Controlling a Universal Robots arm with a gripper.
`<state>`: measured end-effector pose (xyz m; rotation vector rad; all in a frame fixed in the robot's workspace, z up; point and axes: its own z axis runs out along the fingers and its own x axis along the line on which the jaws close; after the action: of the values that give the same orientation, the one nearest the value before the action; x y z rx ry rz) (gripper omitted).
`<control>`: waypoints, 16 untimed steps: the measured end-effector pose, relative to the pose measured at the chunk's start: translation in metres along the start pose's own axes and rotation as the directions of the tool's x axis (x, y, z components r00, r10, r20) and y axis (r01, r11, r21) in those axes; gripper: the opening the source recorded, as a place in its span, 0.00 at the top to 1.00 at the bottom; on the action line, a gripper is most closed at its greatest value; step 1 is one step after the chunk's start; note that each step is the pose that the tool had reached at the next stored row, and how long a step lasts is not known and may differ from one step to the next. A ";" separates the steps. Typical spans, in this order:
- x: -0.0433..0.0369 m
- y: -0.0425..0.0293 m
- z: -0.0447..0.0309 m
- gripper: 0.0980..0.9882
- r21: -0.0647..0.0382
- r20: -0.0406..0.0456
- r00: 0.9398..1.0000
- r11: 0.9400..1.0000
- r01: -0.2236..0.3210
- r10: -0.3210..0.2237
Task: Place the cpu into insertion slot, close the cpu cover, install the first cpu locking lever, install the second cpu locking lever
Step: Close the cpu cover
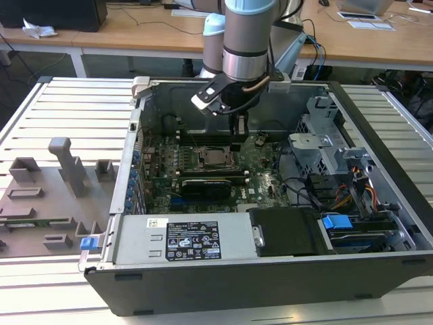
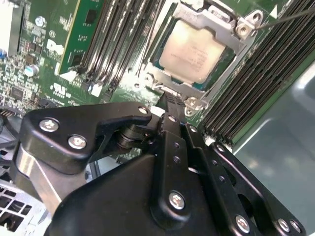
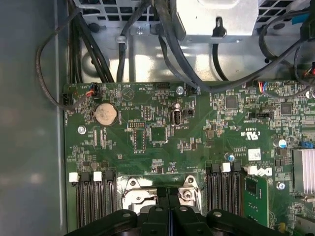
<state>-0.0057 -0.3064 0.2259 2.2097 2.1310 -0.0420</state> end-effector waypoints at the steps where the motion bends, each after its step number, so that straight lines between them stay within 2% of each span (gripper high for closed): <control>1: -0.0001 -0.0037 0.0006 0.99 0.000 0.000 1.000 1.000 0.000 0.000; 5: -0.0005 -0.0210 0.0025 0.99 0.000 0.000 1.000 1.000 0.000 0.000; 10: -0.0010 -0.0355 0.0033 0.99 0.000 0.000 1.000 1.000 0.000 0.000; 16: -0.0017 -0.0583 0.0051 0.99 0.000 0.000 1.000 1.000 0.000 0.000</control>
<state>-0.0639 -0.3064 0.2190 2.2097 2.1310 -0.0421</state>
